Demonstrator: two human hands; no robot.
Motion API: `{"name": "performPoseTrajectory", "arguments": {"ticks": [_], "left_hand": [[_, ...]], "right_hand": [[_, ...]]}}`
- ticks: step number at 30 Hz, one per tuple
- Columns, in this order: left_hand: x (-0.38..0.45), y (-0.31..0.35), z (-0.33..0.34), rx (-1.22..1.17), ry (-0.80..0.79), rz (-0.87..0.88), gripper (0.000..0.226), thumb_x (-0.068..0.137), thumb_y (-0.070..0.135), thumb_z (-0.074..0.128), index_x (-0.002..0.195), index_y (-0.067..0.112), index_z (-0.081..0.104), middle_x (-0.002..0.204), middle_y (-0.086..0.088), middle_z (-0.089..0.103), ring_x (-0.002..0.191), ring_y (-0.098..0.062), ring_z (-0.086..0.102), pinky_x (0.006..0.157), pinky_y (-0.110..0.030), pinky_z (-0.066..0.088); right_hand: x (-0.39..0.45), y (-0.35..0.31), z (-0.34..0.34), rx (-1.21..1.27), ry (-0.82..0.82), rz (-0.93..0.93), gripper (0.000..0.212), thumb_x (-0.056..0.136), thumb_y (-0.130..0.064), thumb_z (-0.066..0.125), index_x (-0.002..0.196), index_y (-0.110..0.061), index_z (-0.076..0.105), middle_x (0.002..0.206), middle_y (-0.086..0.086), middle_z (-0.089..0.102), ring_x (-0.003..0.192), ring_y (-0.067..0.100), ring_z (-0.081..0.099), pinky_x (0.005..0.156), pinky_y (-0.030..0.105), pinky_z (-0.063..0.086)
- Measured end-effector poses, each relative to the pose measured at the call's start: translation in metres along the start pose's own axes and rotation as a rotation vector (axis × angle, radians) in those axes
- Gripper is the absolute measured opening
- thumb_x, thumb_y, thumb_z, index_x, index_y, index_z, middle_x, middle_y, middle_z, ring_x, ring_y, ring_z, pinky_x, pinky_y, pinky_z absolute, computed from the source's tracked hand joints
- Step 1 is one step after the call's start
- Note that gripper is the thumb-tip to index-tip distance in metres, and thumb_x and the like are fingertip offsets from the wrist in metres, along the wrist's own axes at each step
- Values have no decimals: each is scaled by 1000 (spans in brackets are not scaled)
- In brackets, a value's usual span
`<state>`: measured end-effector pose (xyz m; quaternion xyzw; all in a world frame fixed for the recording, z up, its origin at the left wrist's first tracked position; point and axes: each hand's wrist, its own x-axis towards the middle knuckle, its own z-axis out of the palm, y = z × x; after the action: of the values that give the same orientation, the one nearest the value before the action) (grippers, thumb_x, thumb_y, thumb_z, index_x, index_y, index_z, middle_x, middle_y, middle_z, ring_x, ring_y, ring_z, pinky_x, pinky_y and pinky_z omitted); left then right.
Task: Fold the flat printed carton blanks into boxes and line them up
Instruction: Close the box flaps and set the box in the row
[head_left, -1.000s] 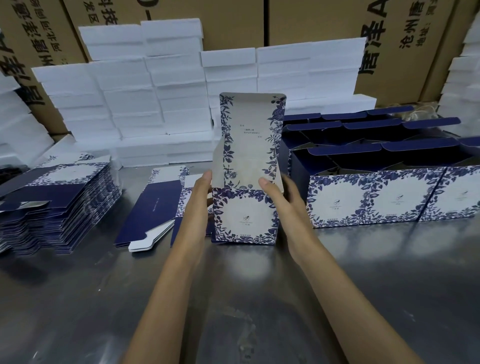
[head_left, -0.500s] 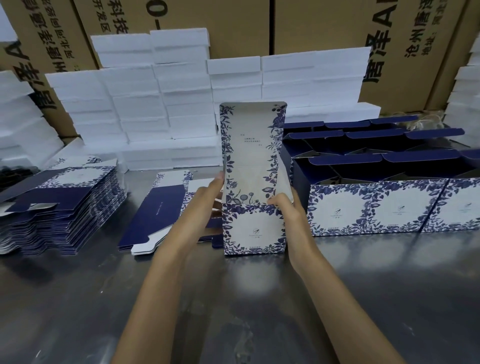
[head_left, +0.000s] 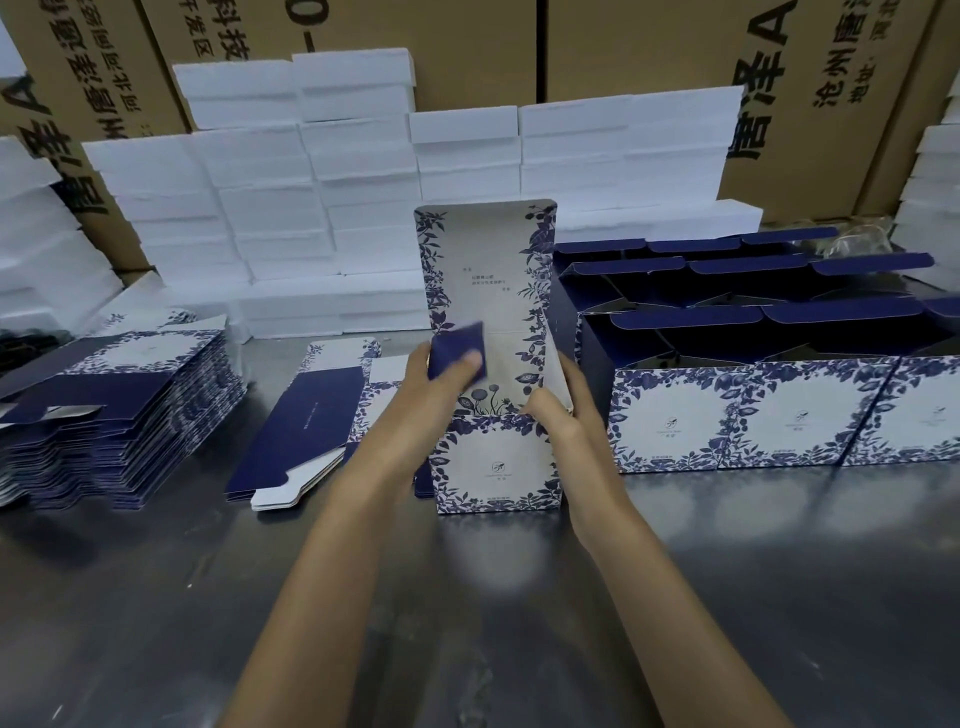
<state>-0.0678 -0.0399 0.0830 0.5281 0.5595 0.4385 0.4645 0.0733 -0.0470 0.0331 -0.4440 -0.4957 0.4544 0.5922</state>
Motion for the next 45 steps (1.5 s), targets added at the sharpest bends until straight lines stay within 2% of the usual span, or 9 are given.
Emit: {"name": "performPoseTrajectory", "arguments": {"ticks": [3, 5, 8, 12, 19, 23, 33, 43, 45], "left_hand": [[1, -3, -1, 234, 60, 50, 62, 101, 27, 53, 154, 35, 22, 94, 22, 54, 76, -2, 56, 62, -20, 40], [3, -4, -9, 264, 44, -1, 57, 102, 28, 53, 152, 34, 26, 95, 15, 60, 79, -9, 62, 71, -26, 48], [3, 2, -25, 487, 69, -54, 34, 95, 51, 56, 117, 25, 54, 102, 6, 67, 94, -20, 66, 93, -44, 52], [-2, 4, -30, 710, 126, 41, 46, 96, 49, 54, 69, 14, 41, 54, 1, 58, 53, -20, 63, 65, -34, 49], [4, 5, -25, 897, 104, 81, 41, 102, 31, 44, 66, 13, 36, 61, -1, 43, 60, -23, 41, 58, -34, 32], [14, 12, -31, 847, 79, 11, 52, 100, 54, 43, 65, 16, 39, 55, 0, 46, 53, -26, 48, 64, -33, 45], [35, 18, -34, 731, 9, -18, 45, 102, 38, 48, 66, 15, 36, 50, 3, 38, 47, -20, 33, 53, -27, 31], [49, 5, -31, 569, 53, 166, 41, 102, 24, 46, 64, 17, 30, 60, -4, 30, 52, -18, 26, 56, -32, 28], [47, -4, -27, 466, 184, 207, 40, 98, 27, 53, 63, 15, 37, 60, -7, 39, 53, -21, 36, 54, -31, 37]], "right_hand": [[0, -1, 1, 2, 1, 8, 52, 74, -36, 58, 121, -56, 52, 127, -16, 64, 118, 7, 62, 105, 45, 50], [1, -1, 0, -2, 4, 16, 49, 73, -36, 58, 114, -60, 51, 124, -17, 65, 116, 7, 63, 104, 46, 51], [2, -1, 0, 2, 5, 24, 47, 73, -35, 57, 111, -62, 52, 123, -15, 66, 114, 8, 64, 102, 46, 52], [2, 1, 0, -5, 2, 31, 48, 72, -33, 56, 109, -65, 52, 120, -17, 66, 111, 6, 63, 96, 39, 52], [9, 6, -3, 3, 15, 54, 56, 71, -32, 56, 122, -54, 53, 113, -21, 67, 102, -1, 64, 83, 27, 50], [11, 7, -2, 6, 26, 81, 46, 70, -30, 54, 103, -63, 54, 92, -31, 68, 81, -12, 64, 61, 9, 47], [11, 8, -3, 41, 20, 66, 51, 70, -33, 53, 118, -50, 59, 116, -13, 70, 106, 9, 65, 85, 30, 51], [14, 7, -8, 32, 20, 82, 51, 65, -31, 53, 113, -47, 61, 93, -30, 69, 74, -15, 59, 55, 3, 41], [12, 8, -8, 54, 8, 77, 58, 65, -32, 56, 122, -38, 63, 107, -20, 70, 81, -10, 61, 65, 9, 46]]}}
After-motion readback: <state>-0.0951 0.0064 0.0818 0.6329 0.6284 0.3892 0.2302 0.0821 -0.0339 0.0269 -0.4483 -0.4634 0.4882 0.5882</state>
